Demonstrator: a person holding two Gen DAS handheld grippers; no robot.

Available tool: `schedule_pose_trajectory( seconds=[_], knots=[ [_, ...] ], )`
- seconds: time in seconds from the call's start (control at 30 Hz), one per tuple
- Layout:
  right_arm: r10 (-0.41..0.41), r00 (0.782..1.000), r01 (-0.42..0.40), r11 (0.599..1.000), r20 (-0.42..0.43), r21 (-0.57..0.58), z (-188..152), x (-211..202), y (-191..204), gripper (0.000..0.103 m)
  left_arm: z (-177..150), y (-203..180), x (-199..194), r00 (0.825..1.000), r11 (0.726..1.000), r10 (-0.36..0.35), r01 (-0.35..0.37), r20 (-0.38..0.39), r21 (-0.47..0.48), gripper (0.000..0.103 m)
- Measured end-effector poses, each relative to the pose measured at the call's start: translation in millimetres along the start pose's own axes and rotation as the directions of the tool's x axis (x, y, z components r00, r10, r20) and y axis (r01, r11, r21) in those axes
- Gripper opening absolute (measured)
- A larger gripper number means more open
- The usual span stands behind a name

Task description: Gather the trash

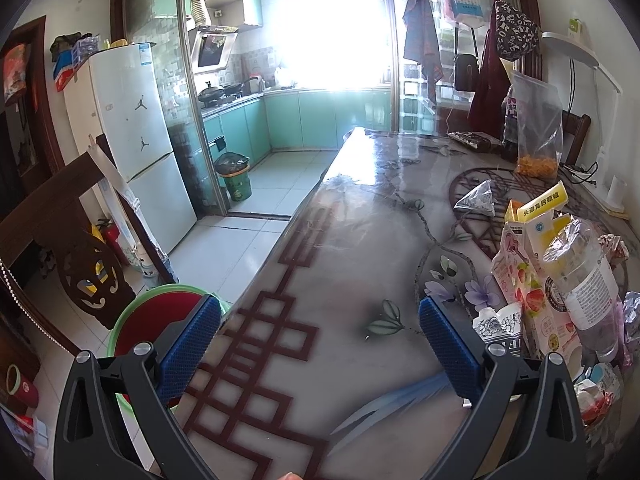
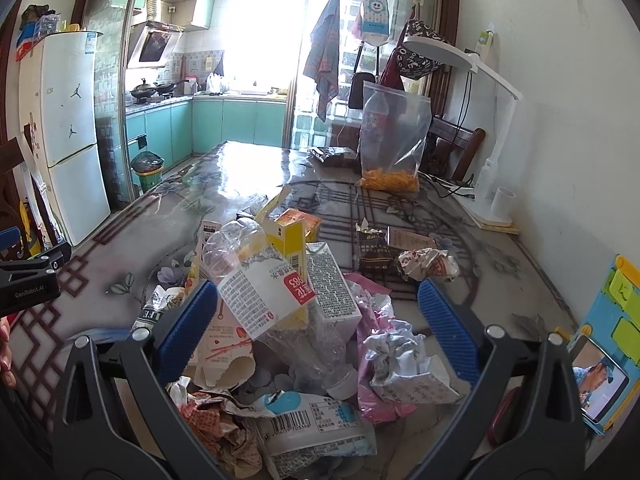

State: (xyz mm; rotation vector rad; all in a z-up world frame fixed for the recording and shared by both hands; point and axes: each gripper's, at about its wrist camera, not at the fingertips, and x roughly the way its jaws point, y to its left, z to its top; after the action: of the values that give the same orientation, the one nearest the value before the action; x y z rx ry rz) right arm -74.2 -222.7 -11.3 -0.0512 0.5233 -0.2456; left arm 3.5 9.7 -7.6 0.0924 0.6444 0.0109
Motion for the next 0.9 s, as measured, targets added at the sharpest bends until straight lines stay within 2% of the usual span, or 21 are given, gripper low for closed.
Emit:
schedule_pose_trajectory(
  seconds=[0.9],
  knots=[
    [0.004,0.999,-0.004,1.000,-0.038,-0.001,-3.9,8.2,2.1,0.099,-2.2,4.9,2.1,1.000,1.000,0.006,-0.006,-0.007,0.007,0.095]
  ],
)
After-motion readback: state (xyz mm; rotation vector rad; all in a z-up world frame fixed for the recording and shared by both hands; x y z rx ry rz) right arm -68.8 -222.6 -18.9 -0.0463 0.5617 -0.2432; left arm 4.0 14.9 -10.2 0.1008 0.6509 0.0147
